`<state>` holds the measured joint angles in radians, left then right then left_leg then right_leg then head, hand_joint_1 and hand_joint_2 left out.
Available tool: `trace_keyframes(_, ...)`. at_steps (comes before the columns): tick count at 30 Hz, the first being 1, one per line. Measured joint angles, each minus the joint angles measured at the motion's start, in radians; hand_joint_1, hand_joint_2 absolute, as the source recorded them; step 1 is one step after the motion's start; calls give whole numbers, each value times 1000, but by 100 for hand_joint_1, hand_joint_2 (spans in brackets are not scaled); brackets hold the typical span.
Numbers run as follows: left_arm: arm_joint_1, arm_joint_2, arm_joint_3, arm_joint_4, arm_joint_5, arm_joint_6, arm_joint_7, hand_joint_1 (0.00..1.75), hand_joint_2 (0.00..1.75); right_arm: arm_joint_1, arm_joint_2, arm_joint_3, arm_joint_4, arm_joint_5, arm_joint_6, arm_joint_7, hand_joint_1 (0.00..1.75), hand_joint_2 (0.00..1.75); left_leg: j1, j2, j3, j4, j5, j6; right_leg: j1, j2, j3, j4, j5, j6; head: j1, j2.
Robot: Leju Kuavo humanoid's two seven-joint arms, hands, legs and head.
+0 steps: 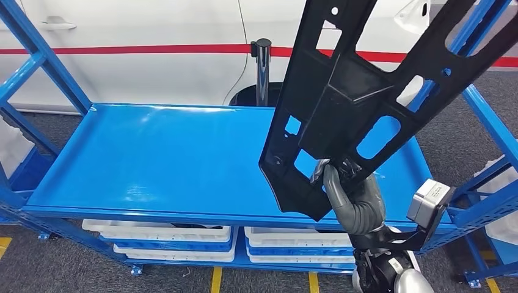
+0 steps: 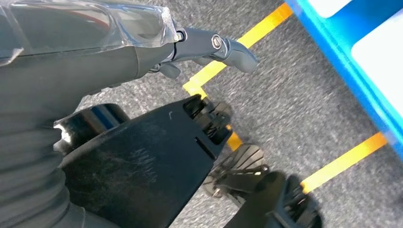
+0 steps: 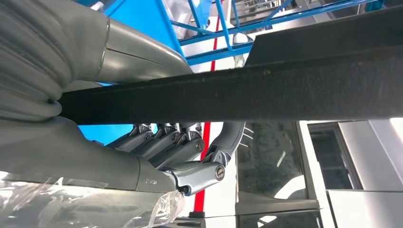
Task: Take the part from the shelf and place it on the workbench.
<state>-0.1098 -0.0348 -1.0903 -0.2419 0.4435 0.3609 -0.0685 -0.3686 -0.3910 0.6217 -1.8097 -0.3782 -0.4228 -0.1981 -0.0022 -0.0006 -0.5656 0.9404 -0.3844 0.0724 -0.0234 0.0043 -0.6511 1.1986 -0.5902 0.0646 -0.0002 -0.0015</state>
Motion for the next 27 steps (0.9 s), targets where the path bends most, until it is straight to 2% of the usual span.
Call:
trace_keyframes(1, 0, 0, 0, 0, 0, 0, 3, 0, 175, 3, 0, -1, 0, 2, -2, 0, 175, 175, -1, 0, -10, 1, 7, 1, 0, 0, -9, 47, -19, 2, 0, 0)
trace_keyframes(2, 0, 0, 0, 0, -1, 0, 5, 0, 175, 5, 0, -1, 0, 3, -5, 0, 175, 175, -2, 0, -19, 2, 14, 0, 0, 0, 0, 55, -17, 3, 0, 0)
trace_keyframes(3, 0, 0, 0, 0, -3, -1, 8, 0, 175, 7, 0, -3, 0, 3, -7, 0, 175, 175, -2, 0, -28, 3, 21, -2, 0, 0, 30, 21, 5, 3, 0, 0)
trace_keyframes(5, 0, -1, 0, 0, -7, -3, 11, 0, 175, 7, 0, -6, -1, 3, -12, 0, 175, 175, -1, 0, -43, 7, 34, -9, 0, -6, 131, -132, 55, 3, 1, 0)
trace_keyframes(6, -1, -1, 0, 0, -8, -4, 13, 0, 175, 7, 0, -8, -3, 3, -14, 0, 175, 175, -2, 1, -48, 8, 40, -14, 3, -9, 171, -198, 72, -1, 0, 0)
trace_keyframes(7, -1, -1, 0, 0, -9, -4, 14, 0, 175, 7, 0, -10, -5, 3, -14, 0, 175, 175, -4, 3, -51, 10, 46, -20, 5, -12, 195, -243, 79, -5, 0, 0)
trace_keyframes(8, -1, -2, 0, 0, -9, -4, 14, 0, 175, 7, 1, -12, -8, 2, -15, 0, 175, 175, -4, 5, -53, 10, 53, -26, 7, -11, 199, -259, 80, -11, -1, 0)
trace_keyframes(10, -1, -2, -1, 0, -8, -4, 16, 0, 175, 7, 2, -14, -12, 1, -15, 3, 175, 175, -3, 8, -57, 10, 64, -38, 8, -6, 186, -258, 95, -25, -2, 0)
trace_keyframes(11, 0, -3, -1, 0, -7, -4, 16, 0, 175, 6, 2, -15, -14, 0, -16, 4, 175, 175, -1, 8, -63, 18, 51, -44, 7, -3, 177, -257, 105, -33, -2, 0)
trace_keyframes(12, 0, -3, -1, 0, -7, -5, 17, 0, 175, 6, 2, -16, -15, 0, -17, 5, 175, 175, 1, 8, -75, 43, 20, -50, 5, -2, 166, -258, 117, -40, -3, 0)
trace_keyframes(13, 1, -3, -1, 0, -6, -5, 18, 0, 175, 6, 3, -17, -16, 0, -18, 6, 175, 175, 4, 7, -92, 93, -31, -55, 4, 1, 152, -259, 129, -45, -4, 0)
trace_keyframes(15, 0, -4, -2, 0, -6, -6, 21, 0, 175, 7, 4, -19, -17, 1, -21, 8, 175, 175, 6, 7, -129, 238, -135, -63, 4, 10, 118, -258, 155, -49, -6, 0)
trace_keyframes(16, 0, -4, -2, 0, -6, -6, 22, 0, 175, 7, 4, -20, -18, 4, -24, 8, 175, 175, 6, 7, -138, 300, -161, -64, 5, 14, 101, -258, 168, -49, -6, 0)
trace_keyframes(17, -1, -4, -2, 0, -5, -6, 23, 0, 175, 7, 5, -20, -18, 9, -29, 8, 175, 175, 6, 6, -131, 331, -161, -63, 5, 17, 85, -257, 180, -48, -6, 0)
trace_keyframes(18, -1, -4, -2, 0, -4, -6, 24, 0, 175, 7, 5, -21, -19, 15, -34, 9, 175, 175, 5, 6, -106, 323, -142, -60, 6, 20, 69, -257, 192, -47, -6, 0)
trace_keyframes(19, -2, -4, -2, 0, -4, -6, 24, 0, 175, 7, 5, -21, -19, 22, -39, 10, 175, 175, 4, 5, -63, 276, -116, -54, 7, 23, 55, -257, 204, -45, -6, 0)
trace_keyframes(20, -4, -4, -2, 0, -3, -6, 24, 0, 175, 7, 5, -22, -20, 29, -43, 12, 175, 175, 1, 1, -3, 200, -99, -45, 8, 26, 44, -257, 215, -43, -6, 0)
trace_keyframes(21, -7, -4, -2, 0, -3, -6, 24, 0, 175, 6, 5, -22, -22, 34, -47, 14, 175, 175, -3, -3, 62, 107, -97, -36, 9, 27, 35, -256, 225, -39, -6, 0)
trace_keyframes(22, -10, -4, -2, 0, -3, -6, 24, 0, 175, 6, 5, -23, -24, 38, -49, 16, 175, 175, -7, -7, 112, 35, -101, -29, 8, 27, 31, -258, 235, -34, -5, 0)
trace_keyframes(23, -11, -4, -2, 0, -3, -6, 24, 0, 175, 6, 6, -23, -26, 40, -50, 17, 175, 175, -12, -9, 142, -14, -108, -23, 7, 26, 29, -260, 244, -28, -5, 0)
trace_keyframes(24, -12, -4, -2, 0, -3, -6, 24, 0, 175, 6, 6, -24, -27, 42, -50, 18, 175, 175, -15, -9, 150, -35, -110, -20, 5, 25, 29, -264, 254, -22, -6, 0)
trace_keyframes(25, -11, -5, -2, 0, -3, -6, 24, 0, 175, 6, 5, -24, -28, 43, -51, 20, 175, 175, -15, -7, 142, -35, -99, -16, 4, 24, 27, -267, 261, -15, -6, 0)
trace_keyframes(26, -11, -6, -2, 0, -2, -6, 25, 0, 175, 6, 5, -24, -28, 43, -51, 21, 175, 175, -14, -5, 132, -38, -88, -10, 3, 22, 21, -262, 254, -11, -8, 0)
trace_keyframes(27, -10, -7, -2, 0, -2, -6, 25, 0, 175, 7, 5, -24, -29, 44, -52, 22, 175, 175, -12, -3, 119, -40, -75, -2, 2, 18, 9, -242, 226, -8, -7, 0)
